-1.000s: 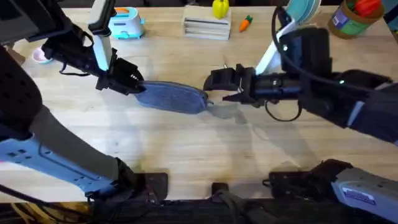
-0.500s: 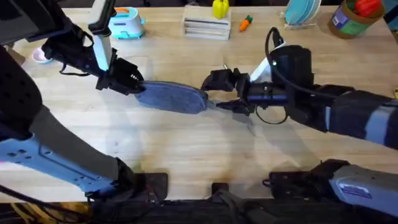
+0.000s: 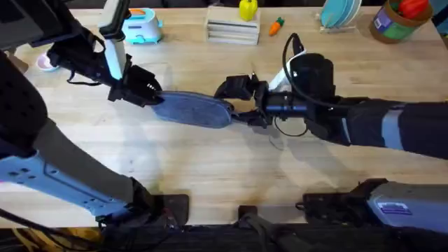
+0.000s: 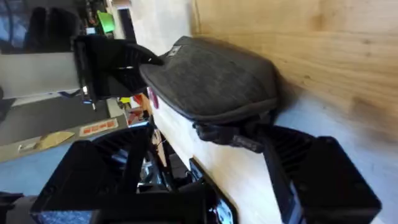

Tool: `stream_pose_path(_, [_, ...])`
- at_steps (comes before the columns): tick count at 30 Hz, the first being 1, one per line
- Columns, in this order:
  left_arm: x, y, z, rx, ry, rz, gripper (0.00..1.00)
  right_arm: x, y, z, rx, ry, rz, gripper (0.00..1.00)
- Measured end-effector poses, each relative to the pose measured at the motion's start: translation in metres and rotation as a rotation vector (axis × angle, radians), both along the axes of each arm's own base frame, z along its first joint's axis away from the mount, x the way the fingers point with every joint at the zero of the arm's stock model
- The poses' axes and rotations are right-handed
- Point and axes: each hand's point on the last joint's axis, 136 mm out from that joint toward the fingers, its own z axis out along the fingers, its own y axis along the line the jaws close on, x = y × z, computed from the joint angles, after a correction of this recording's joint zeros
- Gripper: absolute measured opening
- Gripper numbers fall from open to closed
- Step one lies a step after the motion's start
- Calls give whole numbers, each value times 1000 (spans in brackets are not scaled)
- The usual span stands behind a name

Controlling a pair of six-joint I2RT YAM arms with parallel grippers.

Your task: Unzip the bag, pick up the pens from the table one at a time and place them inside, then zip the bag closed.

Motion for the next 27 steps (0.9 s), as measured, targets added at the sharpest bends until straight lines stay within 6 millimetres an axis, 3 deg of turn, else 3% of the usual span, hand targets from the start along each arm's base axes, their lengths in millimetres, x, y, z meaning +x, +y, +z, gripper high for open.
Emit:
stream_pose_path(12, [0,0,0,0,-1,0,43,8,11,34,118,-98,20,996])
stream_pose_path(27, [1,3,-1,5,-3,6,43,8,17,56,222,-128,32,996])
